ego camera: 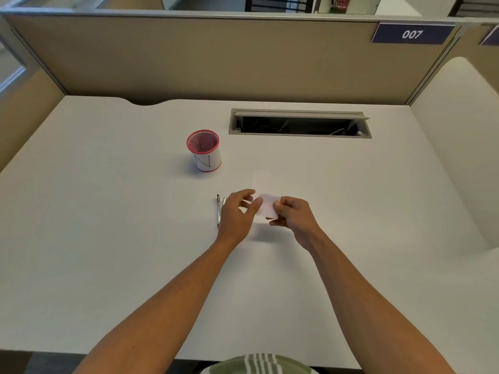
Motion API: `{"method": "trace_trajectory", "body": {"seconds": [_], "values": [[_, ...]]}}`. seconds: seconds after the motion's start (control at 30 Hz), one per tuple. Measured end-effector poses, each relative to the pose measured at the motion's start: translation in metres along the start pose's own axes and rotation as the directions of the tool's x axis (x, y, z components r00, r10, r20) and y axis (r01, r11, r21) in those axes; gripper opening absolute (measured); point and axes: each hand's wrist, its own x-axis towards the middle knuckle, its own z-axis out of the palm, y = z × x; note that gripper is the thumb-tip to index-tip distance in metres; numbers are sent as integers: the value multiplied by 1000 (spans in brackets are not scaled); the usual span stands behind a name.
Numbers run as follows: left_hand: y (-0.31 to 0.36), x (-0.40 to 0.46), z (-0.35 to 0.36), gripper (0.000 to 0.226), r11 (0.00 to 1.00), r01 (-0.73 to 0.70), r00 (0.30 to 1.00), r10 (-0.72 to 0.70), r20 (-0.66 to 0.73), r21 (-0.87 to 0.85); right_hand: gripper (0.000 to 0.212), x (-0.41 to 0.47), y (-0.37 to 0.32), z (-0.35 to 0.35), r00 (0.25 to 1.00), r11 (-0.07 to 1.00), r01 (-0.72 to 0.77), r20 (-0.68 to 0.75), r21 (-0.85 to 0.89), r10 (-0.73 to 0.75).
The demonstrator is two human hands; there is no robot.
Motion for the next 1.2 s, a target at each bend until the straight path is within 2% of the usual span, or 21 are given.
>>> {"method": "trace_trajectory", "body": {"seconds": [0.07,0.2,0.43,0.5,0.63,0.77,0.93,1.2], "values": [[0,5,-1,17,968,192,979,-176,107,-163,25,0,1,0,1000,1000,-1,21,-9,1],[-4,5,-2,12,929,287,952,-249,179,-234,20,1,5,2,999,1000,-12,41,-10,12],[-8,7,-3,14,923,312,945,-277,174,-224,18,6,9,2,1000,999,-24,12,27,24],[-9,8,-4,10,924,314,945,-282,166,-220,12,7,10,1,1000,998,-29,-8,49,29],[-10,13,-8,2,926,314,946,-287,148,-210,15,12,9,1,999,998,-23,-47,51,25],[-9,22,-16,6,930,315,949,-301,97,-192,12,19,5,6,998,998,-6,-63,58,9],[-8,41,-36,7,914,324,945,-327,28,-244,7,33,1,19,997,998,36,-67,-60,-40],[-10,92,-81,5,912,295,932,-341,-124,-284,11,77,-25,55,993,975,85,-58,-205,-99]]}}
